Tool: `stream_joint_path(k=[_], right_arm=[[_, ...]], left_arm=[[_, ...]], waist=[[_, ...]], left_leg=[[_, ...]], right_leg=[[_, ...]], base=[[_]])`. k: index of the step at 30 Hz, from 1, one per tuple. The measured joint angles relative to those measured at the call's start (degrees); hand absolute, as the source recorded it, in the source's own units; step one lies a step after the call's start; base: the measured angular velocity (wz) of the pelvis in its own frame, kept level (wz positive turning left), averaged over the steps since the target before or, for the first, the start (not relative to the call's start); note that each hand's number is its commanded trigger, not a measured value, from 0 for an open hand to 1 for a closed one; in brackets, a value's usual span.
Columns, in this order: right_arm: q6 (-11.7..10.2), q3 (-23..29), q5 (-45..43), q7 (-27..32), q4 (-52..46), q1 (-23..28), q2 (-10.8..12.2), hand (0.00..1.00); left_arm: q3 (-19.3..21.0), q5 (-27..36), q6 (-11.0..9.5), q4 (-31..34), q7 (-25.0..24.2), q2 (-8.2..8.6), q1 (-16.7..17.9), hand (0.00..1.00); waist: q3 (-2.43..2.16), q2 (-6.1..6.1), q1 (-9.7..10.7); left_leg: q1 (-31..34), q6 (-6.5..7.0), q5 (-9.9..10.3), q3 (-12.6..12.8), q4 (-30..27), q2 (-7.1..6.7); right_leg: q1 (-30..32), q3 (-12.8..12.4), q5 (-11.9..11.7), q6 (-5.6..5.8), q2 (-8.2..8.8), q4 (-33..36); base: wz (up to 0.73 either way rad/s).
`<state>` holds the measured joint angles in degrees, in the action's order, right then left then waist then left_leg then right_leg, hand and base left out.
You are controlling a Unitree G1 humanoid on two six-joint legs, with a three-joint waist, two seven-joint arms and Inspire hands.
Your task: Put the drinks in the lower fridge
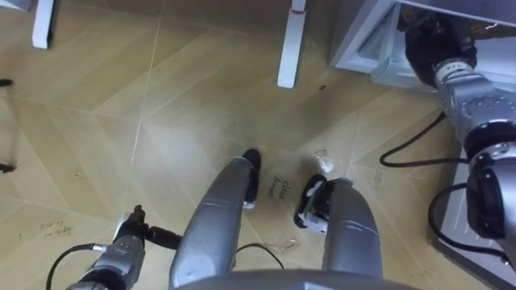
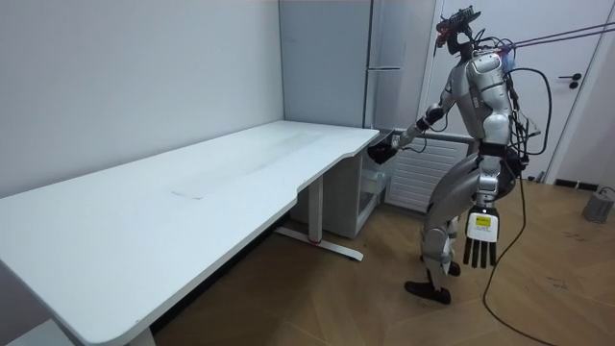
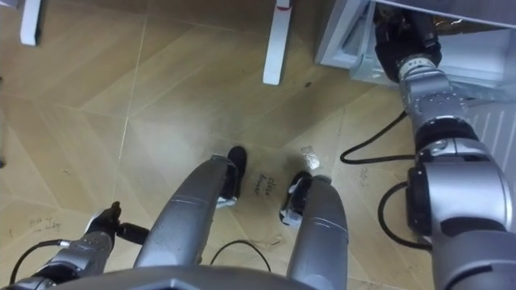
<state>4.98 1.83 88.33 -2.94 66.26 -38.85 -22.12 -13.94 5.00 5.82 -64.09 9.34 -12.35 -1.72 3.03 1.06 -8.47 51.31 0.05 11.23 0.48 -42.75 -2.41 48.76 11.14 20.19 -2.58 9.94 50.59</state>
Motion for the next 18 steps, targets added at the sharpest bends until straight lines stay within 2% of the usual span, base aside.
stream_joint_path(k=[1, 2, 12, 18], right_arm=[[0.0, 0.0, -0.1, 0.2, 0.0, 0.0, -0.1, 0.05], [0.0, 0.0, -0.3, 0.4, 0.0, 0.0, -0.3, 0.00], [0.0, 0.0, -1.2, 0.8, 0.1, 0.0, -0.6, 0.00], [0.0, -0.2, -2.9, 0.9, 0.4, 0.0, -1.2, 0.00]], left_arm=[[0.1, 0.0, 0.0, 0.0, 0.0, 0.00, 0.0, 0.00], [0.2, 0.0, 0.0, 0.0, 0.0, -0.02, 0.0, 0.00], [0.1, 0.1, 0.0, 0.0, 0.0, -0.08, 0.0, 0.00], [-0.4, 0.1, 0.0, 0.0, 0.0, -0.24, 0.1, 0.00]], waist=[[-0.01, -0.01, 0.0], [-0.07, -0.12, 0.0], [-0.12, -0.18, 0.0], [-0.06, -0.02, 0.2]], left_leg=[[-0.1, 0.01, 0.0, 0.1, 0.0, 0.01], [-0.1, 0.01, 0.0, 0.1, 0.1, 0.04], [-1.1, 0.25, -0.6, 1.3, 1.7, 0.68], [-2.0, 0.55, -1.1, 1.7, 3.4, 0.72]], right_leg=[[0.0, 0.0, 0.0, -0.01, 0.02, 0.0], [0.0, 0.0, 0.0, -0.02, 0.01, 0.0], [-0.5, 0.0, -0.4, -0.45, 0.01, -1.0], [-1.2, 0.0, -1.1, -0.25, -0.02, -2.7]], base=[[-0.03], [0.00], [-0.01], [-0.01]])
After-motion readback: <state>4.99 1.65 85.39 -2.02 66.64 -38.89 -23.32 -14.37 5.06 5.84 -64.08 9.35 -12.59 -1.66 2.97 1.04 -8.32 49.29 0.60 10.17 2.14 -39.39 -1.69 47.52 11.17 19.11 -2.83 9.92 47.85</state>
